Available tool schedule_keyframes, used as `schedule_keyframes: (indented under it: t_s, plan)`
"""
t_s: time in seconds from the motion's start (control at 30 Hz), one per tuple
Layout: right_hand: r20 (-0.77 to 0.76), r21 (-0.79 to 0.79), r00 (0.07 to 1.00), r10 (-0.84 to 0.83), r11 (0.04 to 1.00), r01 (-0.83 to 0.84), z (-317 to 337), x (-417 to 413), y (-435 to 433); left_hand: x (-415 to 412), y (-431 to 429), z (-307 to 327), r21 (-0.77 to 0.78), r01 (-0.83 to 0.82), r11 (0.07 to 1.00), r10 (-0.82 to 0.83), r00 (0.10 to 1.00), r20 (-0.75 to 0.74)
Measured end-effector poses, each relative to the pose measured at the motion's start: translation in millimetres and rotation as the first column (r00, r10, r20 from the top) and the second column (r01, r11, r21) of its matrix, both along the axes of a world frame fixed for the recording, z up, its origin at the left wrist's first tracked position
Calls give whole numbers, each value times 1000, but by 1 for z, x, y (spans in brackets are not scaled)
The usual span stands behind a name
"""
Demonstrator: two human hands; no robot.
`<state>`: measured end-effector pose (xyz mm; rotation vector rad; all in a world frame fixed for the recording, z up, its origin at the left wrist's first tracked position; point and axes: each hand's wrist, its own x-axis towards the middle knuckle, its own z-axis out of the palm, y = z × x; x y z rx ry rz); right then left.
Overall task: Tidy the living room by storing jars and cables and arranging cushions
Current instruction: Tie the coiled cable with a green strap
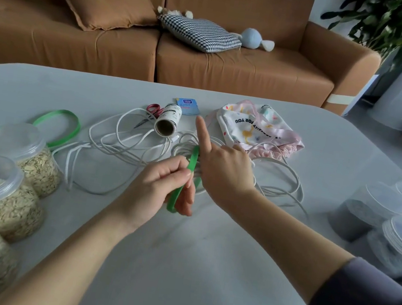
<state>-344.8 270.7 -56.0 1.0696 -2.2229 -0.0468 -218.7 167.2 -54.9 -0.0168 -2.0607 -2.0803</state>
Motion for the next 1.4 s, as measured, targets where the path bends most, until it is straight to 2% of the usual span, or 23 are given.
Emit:
schedule_keyframes:
  t_s: [0.13, 0.23, 0.33, 0.43, 0.5, 0.57, 0.7, 0.77, 0.83, 0.9, 1.03, 1.13, 1.27, 1.4]
  plan:
    - [74, -46, 997, -25, 999, 28, -2, 3, -2, 0, 7, -2, -133, 10, 991, -20, 997, -75]
    - [317, -47, 948, -5, 999, 21, 4, 1, 2, -2, 8, -8, -150, 20, 988, -28, 998, -50]
    - [485, -156, 875, 4, 984, 82, 7, -6, 10, -7, 6, -15, -222, -117, 968, 114, 993, -27]
    - [661, -194, 750, 22, 971, 143, 11, -8, 17, -8, 9, -18, -383, -270, 883, 247, 963, -109]
    - [769, -239, 635, 79, 956, 171, 14, -10, 23, -6, 10, -18, -391, -296, 871, 267, 955, -129]
    - [824, -288, 549, 142, 939, 189, 14, -9, 27, -4, 9, -14, -375, -262, 889, 220, 964, -152]
    - [852, -295, 507, 129, 919, 262, 5, -5, 26, 1, 15, -12, -438, -139, 888, 54, 978, -201]
    - [868, -279, 482, 121, 921, 271, 7, -6, 28, -1, 10, -14, -449, -141, 882, 70, 983, -170]
    - [902, -273, 405, 147, 923, 273, 11, -7, 34, -4, -2, -16, -445, -161, 881, 127, 986, -106]
    - [937, -293, 275, 214, 911, 290, 14, -4, 40, -6, -11, -17, -444, -164, 881, 156, 986, -55]
    - [890, -392, -112, 442, 868, 304, 19, 9, 50, -7, -10, -16, -428, -127, 895, 144, 990, 8]
    - [806, -441, -276, 524, 842, 310, 21, 15, 53, -6, -8, -11, -399, -125, 908, 144, 989, 20]
    - [726, -506, -367, 582, 813, 289, 21, 19, 56, -4, -6, -8, -351, -94, 932, 107, 994, 18]
    - [702, -537, -383, 601, 799, 269, 17, 19, 62, -4, -4, -7, -300, -67, 951, 77, 997, 23]
